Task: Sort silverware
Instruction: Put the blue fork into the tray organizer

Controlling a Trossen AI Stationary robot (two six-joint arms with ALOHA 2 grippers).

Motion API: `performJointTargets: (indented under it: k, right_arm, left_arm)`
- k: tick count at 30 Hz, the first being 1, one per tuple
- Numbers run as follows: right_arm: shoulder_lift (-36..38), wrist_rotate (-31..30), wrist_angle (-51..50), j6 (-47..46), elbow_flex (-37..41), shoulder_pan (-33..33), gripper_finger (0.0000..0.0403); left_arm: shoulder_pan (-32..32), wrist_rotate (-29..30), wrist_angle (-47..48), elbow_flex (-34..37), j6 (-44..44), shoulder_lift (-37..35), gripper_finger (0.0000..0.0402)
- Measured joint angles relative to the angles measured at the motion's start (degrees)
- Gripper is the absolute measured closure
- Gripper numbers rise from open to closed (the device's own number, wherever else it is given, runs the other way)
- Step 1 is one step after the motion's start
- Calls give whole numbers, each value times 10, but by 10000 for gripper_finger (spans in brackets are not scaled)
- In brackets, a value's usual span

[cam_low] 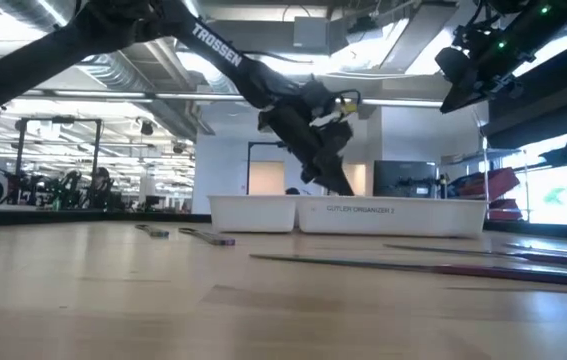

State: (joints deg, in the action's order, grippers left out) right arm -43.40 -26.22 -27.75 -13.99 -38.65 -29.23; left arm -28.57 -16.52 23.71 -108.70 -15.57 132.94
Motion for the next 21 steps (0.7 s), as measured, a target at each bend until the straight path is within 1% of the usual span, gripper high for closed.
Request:
performJointTargets:
  k: [12, 21]
  right_arm:
    - [0, -2, -3, -7, 0, 0, 398]
    - [0, -2, -5, -8, 0, 0, 398]
  left_arm:
    - [-1, -9, -5, 0, 4, -1, 399]
    - [-1, -10, -4, 0, 32, -3, 357]
